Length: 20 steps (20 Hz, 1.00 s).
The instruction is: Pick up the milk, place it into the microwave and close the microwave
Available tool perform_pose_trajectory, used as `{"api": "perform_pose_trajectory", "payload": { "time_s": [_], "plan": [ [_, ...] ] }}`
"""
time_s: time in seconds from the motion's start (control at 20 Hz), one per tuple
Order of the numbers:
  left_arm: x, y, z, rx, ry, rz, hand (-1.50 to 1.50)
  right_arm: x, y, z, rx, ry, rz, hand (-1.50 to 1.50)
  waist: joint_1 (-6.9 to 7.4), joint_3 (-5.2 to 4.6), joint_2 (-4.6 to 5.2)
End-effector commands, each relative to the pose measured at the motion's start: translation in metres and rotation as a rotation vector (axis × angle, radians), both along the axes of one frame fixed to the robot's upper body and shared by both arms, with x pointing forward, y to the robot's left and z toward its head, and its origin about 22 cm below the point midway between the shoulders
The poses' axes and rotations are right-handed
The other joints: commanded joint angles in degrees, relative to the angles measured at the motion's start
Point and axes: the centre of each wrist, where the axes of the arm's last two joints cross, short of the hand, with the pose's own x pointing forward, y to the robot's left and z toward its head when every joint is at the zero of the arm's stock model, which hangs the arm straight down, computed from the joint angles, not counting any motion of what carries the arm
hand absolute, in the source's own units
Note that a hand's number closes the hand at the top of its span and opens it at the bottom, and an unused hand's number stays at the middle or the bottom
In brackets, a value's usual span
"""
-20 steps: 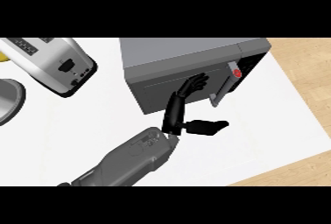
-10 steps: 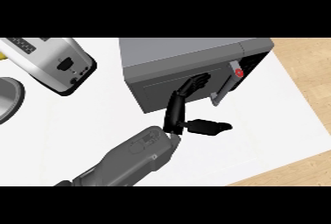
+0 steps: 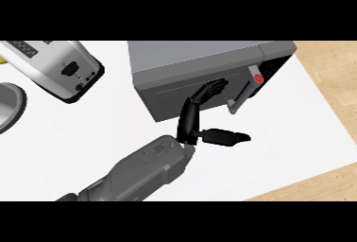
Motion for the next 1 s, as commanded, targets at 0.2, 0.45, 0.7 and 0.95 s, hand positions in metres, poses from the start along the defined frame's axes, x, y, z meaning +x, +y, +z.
{"api": "perform_pose_trajectory", "payload": {
  "time_s": [0.2, 0.45, 0.7, 0.95],
  "plan": [
    [0.022, 0.003, 0.012, -0.014, 0.007, 0.066, -1.50, 0.019, 0.016, -0.051, 0.358, 0.169, 0.189, -1.50, 0.28, 0.23, 1.10],
    [0.024, 0.005, 0.011, -0.023, -0.005, 0.077, -1.50, 0.028, 0.009, -0.051, 0.390, 0.203, 0.208, -1.50, 0.24, 0.14, 1.35],
    [0.026, 0.007, 0.008, -0.026, -0.002, 0.102, -1.50, 0.033, -0.005, -0.046, 0.397, 0.231, 0.209, -1.50, -0.50, 0.16, 1.03],
    [0.028, 0.006, 0.011, -0.038, -0.010, 0.100, -1.50, 0.040, -0.012, -0.043, 0.430, 0.237, 0.237, -1.50, -0.81, 0.20, 0.99]
  ]
}}
